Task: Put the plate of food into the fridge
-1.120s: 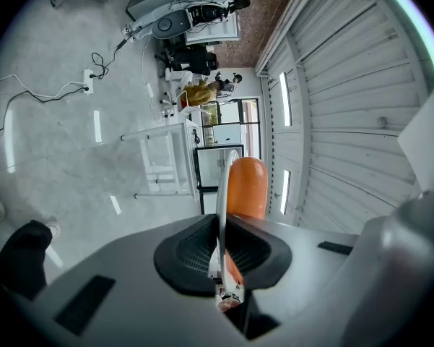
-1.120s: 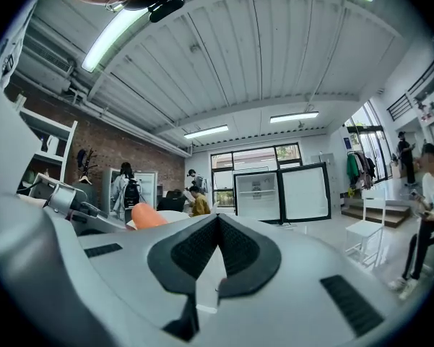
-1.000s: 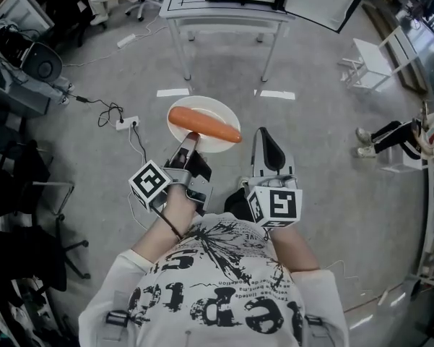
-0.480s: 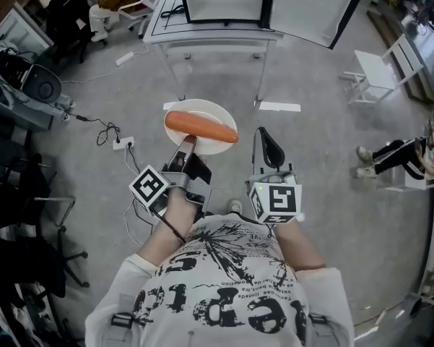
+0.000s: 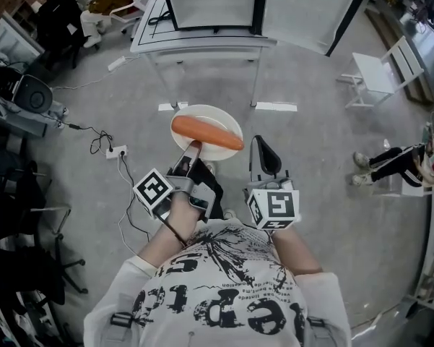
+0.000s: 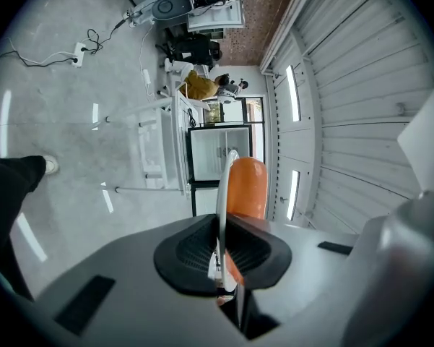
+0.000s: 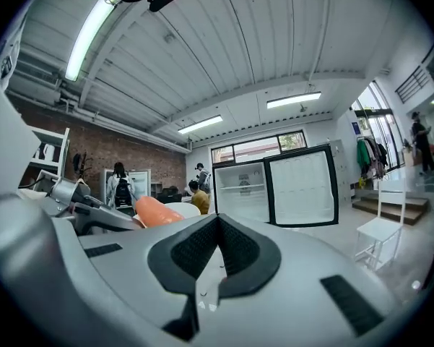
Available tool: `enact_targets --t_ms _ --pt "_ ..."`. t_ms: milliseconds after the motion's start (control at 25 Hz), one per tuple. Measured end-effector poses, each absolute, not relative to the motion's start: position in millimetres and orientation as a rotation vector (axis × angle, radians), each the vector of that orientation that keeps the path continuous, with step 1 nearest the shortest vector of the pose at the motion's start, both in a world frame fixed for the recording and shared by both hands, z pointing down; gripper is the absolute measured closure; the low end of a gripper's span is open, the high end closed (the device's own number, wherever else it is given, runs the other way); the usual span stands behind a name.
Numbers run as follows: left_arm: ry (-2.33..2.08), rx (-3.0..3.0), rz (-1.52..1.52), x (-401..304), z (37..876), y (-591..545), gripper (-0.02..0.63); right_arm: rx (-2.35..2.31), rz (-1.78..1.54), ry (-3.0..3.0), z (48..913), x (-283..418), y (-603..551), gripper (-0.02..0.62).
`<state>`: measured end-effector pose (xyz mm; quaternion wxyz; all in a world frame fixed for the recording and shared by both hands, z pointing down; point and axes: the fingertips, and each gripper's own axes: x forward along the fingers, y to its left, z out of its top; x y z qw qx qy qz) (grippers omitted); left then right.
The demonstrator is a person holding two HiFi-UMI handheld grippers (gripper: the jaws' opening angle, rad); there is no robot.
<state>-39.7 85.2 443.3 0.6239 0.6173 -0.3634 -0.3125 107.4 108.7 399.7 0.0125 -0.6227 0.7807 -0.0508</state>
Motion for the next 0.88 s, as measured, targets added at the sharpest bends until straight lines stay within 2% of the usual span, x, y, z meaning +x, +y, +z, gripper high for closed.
enact_targets --t_ms 280,880 --pt "-0.846 1.415 -0.659 -22 463 -8 0.572 -2.02 -0.129 2.414 404 128 28 0.595" --pt "-0.754 1.51 -0.649 -11 439 -228 0.572 -2.127 -0.018 2.403 389 127 -181 0.595"
